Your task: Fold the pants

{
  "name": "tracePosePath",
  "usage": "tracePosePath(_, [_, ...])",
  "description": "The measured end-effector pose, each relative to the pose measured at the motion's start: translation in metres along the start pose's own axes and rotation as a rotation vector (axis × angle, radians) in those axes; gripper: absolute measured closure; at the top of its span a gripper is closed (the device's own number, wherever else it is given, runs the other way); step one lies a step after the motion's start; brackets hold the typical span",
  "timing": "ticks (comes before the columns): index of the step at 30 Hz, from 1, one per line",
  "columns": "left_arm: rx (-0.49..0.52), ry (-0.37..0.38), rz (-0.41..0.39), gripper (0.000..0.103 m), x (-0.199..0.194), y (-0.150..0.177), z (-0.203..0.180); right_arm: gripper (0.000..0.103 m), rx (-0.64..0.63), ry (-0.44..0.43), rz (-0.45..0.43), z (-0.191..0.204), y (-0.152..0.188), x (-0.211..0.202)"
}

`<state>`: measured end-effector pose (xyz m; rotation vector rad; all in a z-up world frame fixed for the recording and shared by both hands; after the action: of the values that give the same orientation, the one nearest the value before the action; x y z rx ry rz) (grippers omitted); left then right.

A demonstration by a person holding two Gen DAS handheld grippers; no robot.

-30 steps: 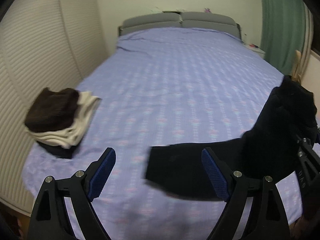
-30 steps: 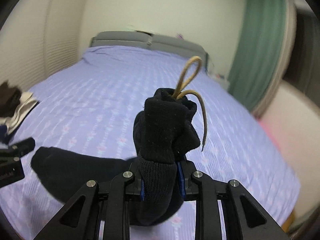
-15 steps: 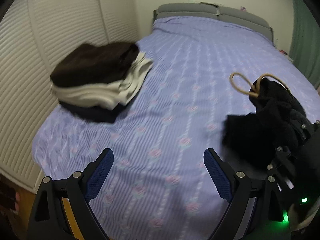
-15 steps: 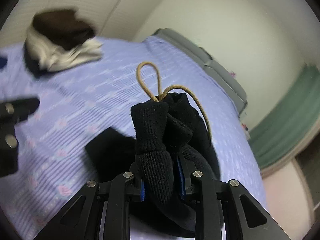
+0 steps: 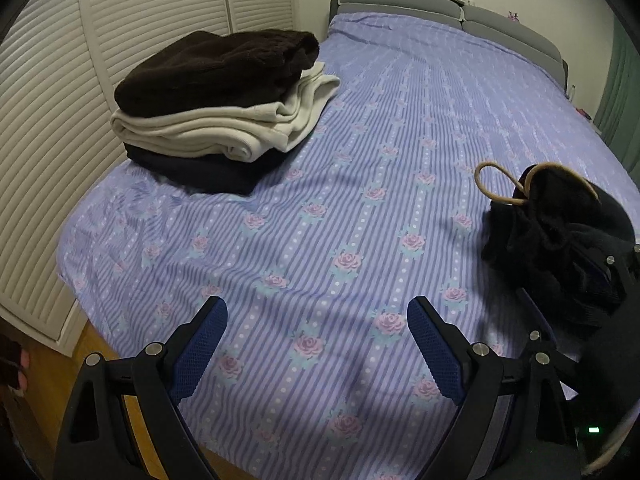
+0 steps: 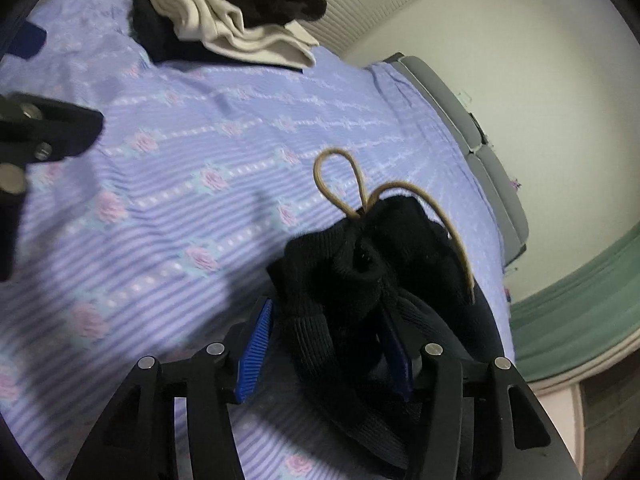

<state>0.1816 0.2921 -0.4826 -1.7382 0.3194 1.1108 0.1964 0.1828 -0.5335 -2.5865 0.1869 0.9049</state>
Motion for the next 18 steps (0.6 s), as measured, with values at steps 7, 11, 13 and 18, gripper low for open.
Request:
tracePosePath(7, [0.026, 0.049, -0.001, 0.011, -0.026, -0.016, -0.026, 0.050, 0.143, -0.108, -0.066, -0.042, -0.001, -0.038])
tracePosePath(11, [0.084, 0.114, -0.021, 0.011, -0.040, -0.028, -0.067, 0.050, 0.297, -0.129, -0.039, -0.090, 0.023, -0.048])
tracePosePath(13, [0.134, 0.171, -0.034, 0.011, -0.046, -0.033, -0.096, 0.050, 0.366, -0.114, -0.009, -0.110, 0.042, -0.048])
tracePosePath(18, [0.264, 0.297, -0.053, 0.011, -0.054, -0.037, -0.168, 0.050, 0.553, -0.097, 0.100, -0.150, 0.107, -0.040])
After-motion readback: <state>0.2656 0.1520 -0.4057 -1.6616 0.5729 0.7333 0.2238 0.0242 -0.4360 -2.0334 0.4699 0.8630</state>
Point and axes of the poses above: each gripper's, at about its wrist camera, not at the fingertips, and x roughly the way its jaws point, z to its left, y to its underside, the point moved 5 cm from there along x, roughly the way its jaws point, and after that the axes turned 11 degrees about -x, right-handed, at the moved point
